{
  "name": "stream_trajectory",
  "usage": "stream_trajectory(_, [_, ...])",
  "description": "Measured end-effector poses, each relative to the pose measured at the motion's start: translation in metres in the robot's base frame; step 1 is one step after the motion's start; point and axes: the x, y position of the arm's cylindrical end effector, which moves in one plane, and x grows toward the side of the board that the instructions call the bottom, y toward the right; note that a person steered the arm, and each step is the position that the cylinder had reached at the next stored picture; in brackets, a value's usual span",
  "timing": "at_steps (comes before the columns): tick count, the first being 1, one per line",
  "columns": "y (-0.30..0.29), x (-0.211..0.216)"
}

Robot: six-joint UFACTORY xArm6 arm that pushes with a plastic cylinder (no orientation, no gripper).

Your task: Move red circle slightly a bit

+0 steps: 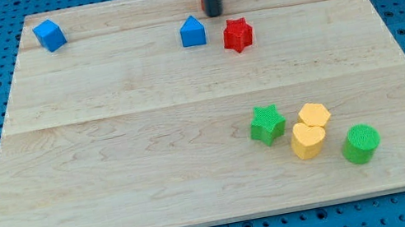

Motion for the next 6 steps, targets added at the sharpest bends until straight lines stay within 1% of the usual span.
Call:
stream_trajectory(1, [0.073, -0.005])
stream_trajectory(2, [0.035, -0.027])
stream_trajectory(3, [-0.021, -0.031])
stream_trajectory(4, [-0.005, -0.046])
stream_trajectory(5, [-0.03, -0.067])
stream_trajectory(6, [-0.08, -0.053])
